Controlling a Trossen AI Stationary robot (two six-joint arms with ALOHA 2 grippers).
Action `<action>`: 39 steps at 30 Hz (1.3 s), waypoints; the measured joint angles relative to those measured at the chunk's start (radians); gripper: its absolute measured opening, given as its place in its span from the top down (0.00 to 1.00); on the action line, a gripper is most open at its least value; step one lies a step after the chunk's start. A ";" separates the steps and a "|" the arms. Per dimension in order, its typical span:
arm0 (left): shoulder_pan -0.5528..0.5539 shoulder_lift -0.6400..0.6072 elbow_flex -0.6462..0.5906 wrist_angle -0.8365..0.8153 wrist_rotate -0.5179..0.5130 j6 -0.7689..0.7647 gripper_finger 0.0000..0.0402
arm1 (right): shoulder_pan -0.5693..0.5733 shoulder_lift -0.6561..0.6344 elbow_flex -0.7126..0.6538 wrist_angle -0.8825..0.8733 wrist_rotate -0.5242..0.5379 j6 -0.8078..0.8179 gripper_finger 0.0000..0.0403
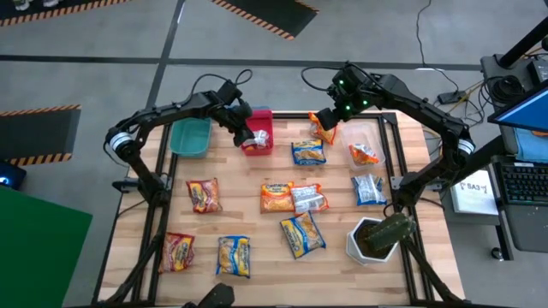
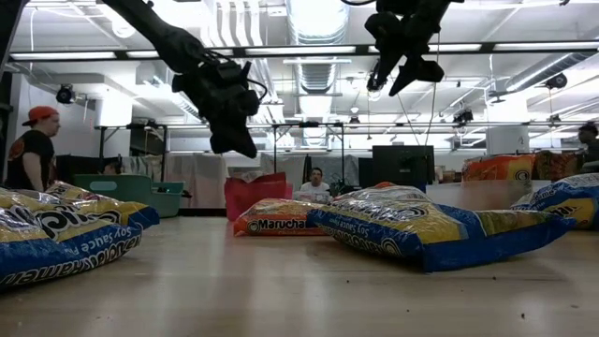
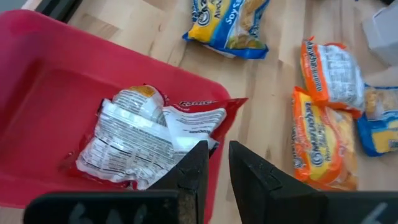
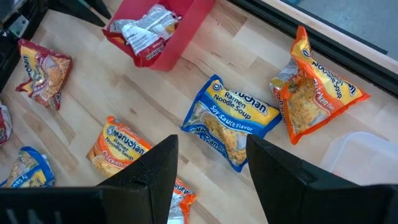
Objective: Sort Maruchan noodles
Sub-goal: Put the blue noodle pack into the green bin
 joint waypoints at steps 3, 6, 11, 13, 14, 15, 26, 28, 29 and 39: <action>-0.001 -0.010 0.009 -0.011 0.001 -0.027 0.89 | 0.000 0.000 0.000 0.000 0.000 -0.002 0.56; -0.003 -0.029 0.010 -0.011 0.003 -0.063 0.88 | 0.000 0.000 0.000 0.004 0.000 -0.001 0.56; -0.018 -0.059 0.010 -0.011 0.044 -0.104 0.88 | 0.000 0.000 0.000 0.061 0.000 0.042 0.56; -0.028 -0.078 0.010 -0.010 0.054 -0.118 0.88 | 0.000 0.000 0.000 0.094 0.000 0.072 0.56; -0.034 -0.088 0.010 -0.010 0.054 -0.126 0.88 | 0.002 0.001 0.000 0.111 0.000 0.092 0.56; -0.041 -0.097 0.010 -0.007 0.054 -0.132 0.88 | 0.002 0.002 0.000 0.126 -0.001 0.105 0.56; -0.106 -0.203 0.010 0.026 0.052 -0.230 0.88 | 0.095 0.101 -0.001 0.175 -0.010 0.141 0.56; -0.113 -0.226 0.010 0.026 0.052 -0.256 0.88 | 0.120 0.133 -0.001 0.172 -0.010 0.136 0.56; -0.116 -0.239 0.010 0.026 0.052 -0.266 0.88 | 0.132 0.149 -0.001 0.171 -0.010 0.129 0.56; -0.127 -0.372 0.010 0.030 0.041 -0.298 0.88 | 0.188 0.336 -0.002 0.101 0.011 0.181 0.56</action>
